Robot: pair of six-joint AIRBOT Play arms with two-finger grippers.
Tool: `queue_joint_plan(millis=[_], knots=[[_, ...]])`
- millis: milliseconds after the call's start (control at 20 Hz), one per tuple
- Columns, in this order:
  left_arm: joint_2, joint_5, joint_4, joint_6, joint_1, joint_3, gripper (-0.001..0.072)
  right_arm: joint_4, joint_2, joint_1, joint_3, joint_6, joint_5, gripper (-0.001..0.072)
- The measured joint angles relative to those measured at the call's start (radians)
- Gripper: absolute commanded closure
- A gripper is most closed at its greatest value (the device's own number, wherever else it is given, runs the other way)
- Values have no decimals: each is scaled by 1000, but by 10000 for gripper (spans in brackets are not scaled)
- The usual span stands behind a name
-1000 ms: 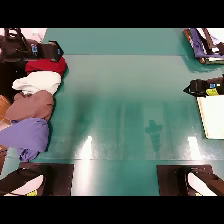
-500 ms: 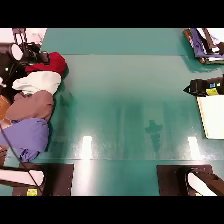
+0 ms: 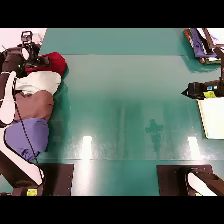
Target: Fold the shirts.
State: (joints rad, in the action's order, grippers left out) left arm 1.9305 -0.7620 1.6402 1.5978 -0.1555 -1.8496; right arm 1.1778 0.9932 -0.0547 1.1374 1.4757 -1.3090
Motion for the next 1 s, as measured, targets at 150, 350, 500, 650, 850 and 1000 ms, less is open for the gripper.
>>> queue_joint_plan(millis=[150, 350, 500, 650, 850, 1000], knots=[[25, -1, -1, -6, -2, -14, 684, 0, 0, 0, -3, 0, 0, 696], [18, -43, 0, -8, -4, -35, 684, -1, 0, 0, -5, 0, 0, 697], [-44, -84, 0, -6, -2, -96, 685, -4, 0, 0, 13, 0, 4, 696], [-179, -99, 2, -6, 17, -174, 685, -5, 0, 0, 83, 0, 18, 697], [-456, -90, 4, -53, 104, -220, 685, -5, 0, 0, 239, 0, 61, 696], [-638, -127, 1, -110, 222, -229, 686, -6, 0, 0, 360, 0, 85, 697]])
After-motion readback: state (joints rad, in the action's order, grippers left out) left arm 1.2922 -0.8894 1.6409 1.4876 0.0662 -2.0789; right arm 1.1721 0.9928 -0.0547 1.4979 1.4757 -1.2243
